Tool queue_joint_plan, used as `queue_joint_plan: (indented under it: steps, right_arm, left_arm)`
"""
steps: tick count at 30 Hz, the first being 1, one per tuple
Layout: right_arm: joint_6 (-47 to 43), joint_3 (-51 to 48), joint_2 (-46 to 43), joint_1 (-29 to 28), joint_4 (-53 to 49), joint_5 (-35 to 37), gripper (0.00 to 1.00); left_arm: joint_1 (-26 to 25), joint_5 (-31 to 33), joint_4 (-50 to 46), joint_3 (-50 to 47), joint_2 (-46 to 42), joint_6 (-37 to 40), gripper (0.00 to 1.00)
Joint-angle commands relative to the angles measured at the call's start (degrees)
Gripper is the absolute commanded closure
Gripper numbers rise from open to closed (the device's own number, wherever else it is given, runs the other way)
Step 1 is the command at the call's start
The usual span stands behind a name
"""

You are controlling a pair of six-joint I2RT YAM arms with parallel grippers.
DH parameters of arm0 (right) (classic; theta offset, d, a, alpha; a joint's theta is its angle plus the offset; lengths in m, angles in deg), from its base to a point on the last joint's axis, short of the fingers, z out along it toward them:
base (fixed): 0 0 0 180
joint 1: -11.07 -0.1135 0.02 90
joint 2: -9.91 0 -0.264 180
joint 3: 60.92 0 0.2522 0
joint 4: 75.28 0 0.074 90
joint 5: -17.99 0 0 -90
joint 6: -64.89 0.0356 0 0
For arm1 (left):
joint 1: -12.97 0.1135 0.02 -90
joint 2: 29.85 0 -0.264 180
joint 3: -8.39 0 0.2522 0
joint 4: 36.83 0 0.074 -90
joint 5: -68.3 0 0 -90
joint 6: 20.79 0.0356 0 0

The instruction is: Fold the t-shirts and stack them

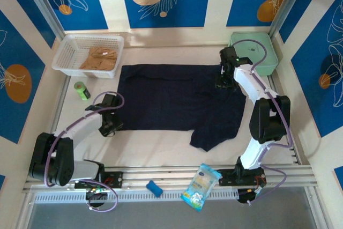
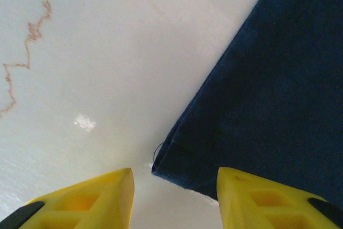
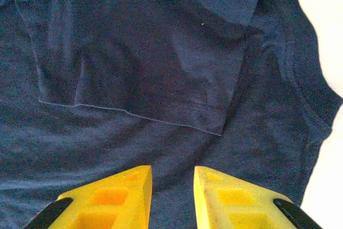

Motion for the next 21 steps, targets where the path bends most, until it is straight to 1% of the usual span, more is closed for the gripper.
queue_joint_plan:
  steps: [1, 7, 9, 11, 13, 16, 18, 21]
  right_arm:
    - [0.29, -0.34, -1.33, -0.28, 0.15, -1.87, 0.72]
    - [0.06, -0.71, -1.71, -0.37, -0.04, -2.13, 0.73]
    - [-0.04, -0.57, -2.0, -0.43, -0.38, -2.29, 0.75]
    - [-0.67, -0.12, -2.87, -0.56, -0.91, -2.79, 0.78]
    - [-1.63, 0.06, -4.67, -0.85, -0.81, -3.24, 0.78]
    - [-3.31, -0.89, -10.47, -1.64, 1.74, -4.37, 0.76]
    - [-4.75, -2.64, -15.89, -2.13, 4.73, -5.66, 0.73]
    - [-6.68, -6.41, -25.31, -2.91, 10.48, -7.02, 0.66]
  left_arm:
    - [1.19, -0.65, 1.13, -0.99, 0.93, -0.71, 0.55]
    - [1.58, -2.66, 7.29, -0.98, 7.24, 0.13, 0.56]
    - [1.69, -3.58, 9.21, 0.03, 10.47, 0.88, 0.58]
    - [1.53, -3.93, 9.47, 2.12, 13.13, 2.24, 0.63]
    - [1.58, -3.92, 9.86, 3.57, 14.58, 3.07, 0.67]
    - [1.54, -4.57, 10.5, 6.0, 16.74, 4.47, 0.75]
    - [1.59, -5.18, 10.93, 7.7, 18.21, 5.34, 0.83]
    - [1.6, -5.97, 11.45, 10.12, 20.21, 6.59, 0.99]
